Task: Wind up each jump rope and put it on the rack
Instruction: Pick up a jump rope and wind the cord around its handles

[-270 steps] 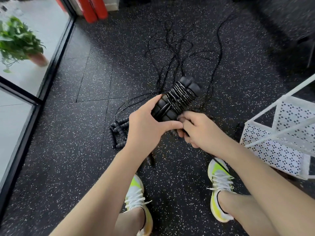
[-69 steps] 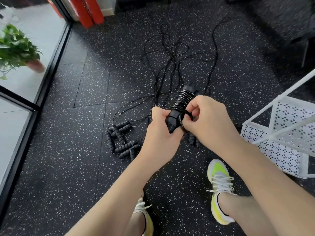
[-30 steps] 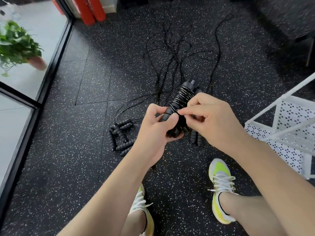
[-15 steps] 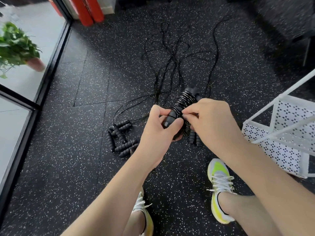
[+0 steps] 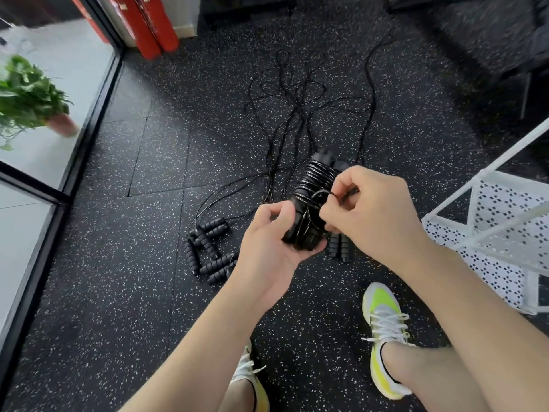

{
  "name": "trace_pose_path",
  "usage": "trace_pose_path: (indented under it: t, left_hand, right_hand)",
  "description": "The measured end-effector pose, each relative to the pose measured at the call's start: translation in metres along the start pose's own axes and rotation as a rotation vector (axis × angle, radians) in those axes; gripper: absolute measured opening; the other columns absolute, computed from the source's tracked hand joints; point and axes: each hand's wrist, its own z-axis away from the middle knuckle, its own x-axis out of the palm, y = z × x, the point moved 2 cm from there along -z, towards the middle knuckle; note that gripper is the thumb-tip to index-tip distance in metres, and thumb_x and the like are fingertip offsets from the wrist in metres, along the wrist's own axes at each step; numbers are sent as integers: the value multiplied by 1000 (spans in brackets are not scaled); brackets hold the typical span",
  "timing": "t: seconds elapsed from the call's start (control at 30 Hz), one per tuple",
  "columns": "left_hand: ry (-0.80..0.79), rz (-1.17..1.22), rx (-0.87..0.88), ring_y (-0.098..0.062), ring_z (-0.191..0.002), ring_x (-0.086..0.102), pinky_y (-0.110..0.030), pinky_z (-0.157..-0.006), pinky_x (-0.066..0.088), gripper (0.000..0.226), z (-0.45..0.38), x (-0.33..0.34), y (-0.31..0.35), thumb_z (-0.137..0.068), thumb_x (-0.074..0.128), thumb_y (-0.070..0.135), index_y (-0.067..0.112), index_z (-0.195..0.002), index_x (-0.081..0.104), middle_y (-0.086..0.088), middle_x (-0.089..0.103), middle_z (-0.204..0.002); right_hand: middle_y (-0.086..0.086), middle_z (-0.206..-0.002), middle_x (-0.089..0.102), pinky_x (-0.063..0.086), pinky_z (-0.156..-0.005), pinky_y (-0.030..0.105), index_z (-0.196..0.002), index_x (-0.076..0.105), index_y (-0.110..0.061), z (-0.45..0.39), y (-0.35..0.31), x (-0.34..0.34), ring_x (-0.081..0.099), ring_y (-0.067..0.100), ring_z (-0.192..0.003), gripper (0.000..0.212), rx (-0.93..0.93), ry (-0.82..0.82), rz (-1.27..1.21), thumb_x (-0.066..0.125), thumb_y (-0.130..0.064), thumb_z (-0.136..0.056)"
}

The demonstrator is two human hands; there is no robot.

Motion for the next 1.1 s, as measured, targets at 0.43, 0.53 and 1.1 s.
trace_pose_path:
  t: [0.43, 0.53, 1.1]
  left_hand:
    - [-70, -323, 94, -29, -108, 69, -47, -85, 60, 37, -8, -8, 0, -104, 55, 5, 16, -139, 56, -13, 68, -125]
    - [-98, -397, 85, -38, -111, 69, -45, -83, 60, 31, -9, -11, -5, -106, 52, 8, 13, -136, 60, -15, 70, -123]
    - [65, -322, 118, -28, -118, 68, -58, -96, 56, 33, 7, 13, -23, -104, 59, 17, 17, -137, 56, -6, 69, -128]
  right_hand:
    - [-16, -77, 65, 42, -69, 8, -91, 70, -24, -7, 3, 1, 59, -2, -74, 5, -86, -85, 4, 74, -22, -90]
    - [-13, -81, 66, 43, -66, 9, -90, 63, -24, -7, 6, 4, 62, -1, -71, 7, -53, -52, 26, 67, -22, -96]
    - [-10, -105, 61, 42, -71, 15, -114, 52, -26, 19, 20, -1, 60, 2, -92, 42, 275, 136, -208, 76, -46, -86]
